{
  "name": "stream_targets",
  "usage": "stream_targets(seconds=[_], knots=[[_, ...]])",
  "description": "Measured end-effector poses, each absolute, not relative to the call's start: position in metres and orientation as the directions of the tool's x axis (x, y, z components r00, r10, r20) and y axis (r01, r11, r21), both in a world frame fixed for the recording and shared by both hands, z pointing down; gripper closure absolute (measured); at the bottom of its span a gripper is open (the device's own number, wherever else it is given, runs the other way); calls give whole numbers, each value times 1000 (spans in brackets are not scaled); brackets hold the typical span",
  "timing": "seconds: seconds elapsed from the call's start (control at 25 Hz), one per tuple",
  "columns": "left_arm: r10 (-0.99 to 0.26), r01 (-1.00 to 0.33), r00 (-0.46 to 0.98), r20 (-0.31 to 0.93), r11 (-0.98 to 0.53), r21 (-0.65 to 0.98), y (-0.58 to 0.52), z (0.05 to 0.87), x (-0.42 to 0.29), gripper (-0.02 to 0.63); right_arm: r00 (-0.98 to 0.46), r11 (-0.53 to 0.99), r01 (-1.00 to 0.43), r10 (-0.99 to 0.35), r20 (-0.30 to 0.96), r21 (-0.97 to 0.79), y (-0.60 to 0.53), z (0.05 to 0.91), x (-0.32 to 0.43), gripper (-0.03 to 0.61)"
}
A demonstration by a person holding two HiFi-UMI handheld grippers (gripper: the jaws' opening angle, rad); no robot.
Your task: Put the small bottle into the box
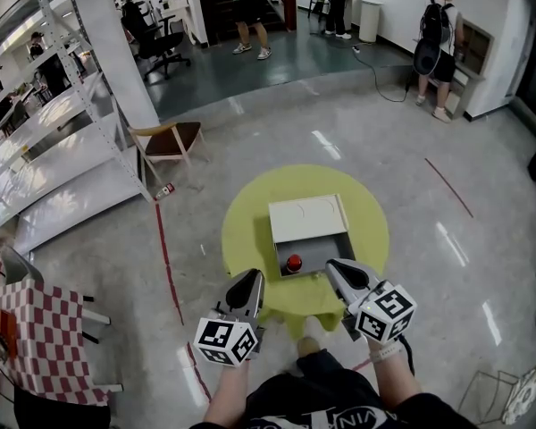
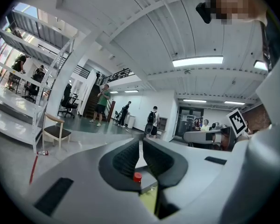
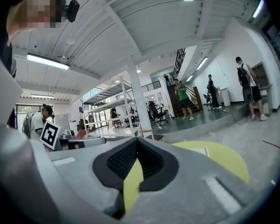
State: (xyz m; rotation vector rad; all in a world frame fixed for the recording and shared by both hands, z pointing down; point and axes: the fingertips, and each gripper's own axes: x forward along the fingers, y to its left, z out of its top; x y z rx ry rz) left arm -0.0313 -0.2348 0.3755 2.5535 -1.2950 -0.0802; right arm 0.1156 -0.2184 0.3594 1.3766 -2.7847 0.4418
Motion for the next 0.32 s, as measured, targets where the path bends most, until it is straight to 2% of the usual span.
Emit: stream_targets(seconds=[0.32], knots=[[-799,-784,596,79,-559,270,-228,375,-33,583,-624,578,-768,-772,120,-274,-213,358,113,572]])
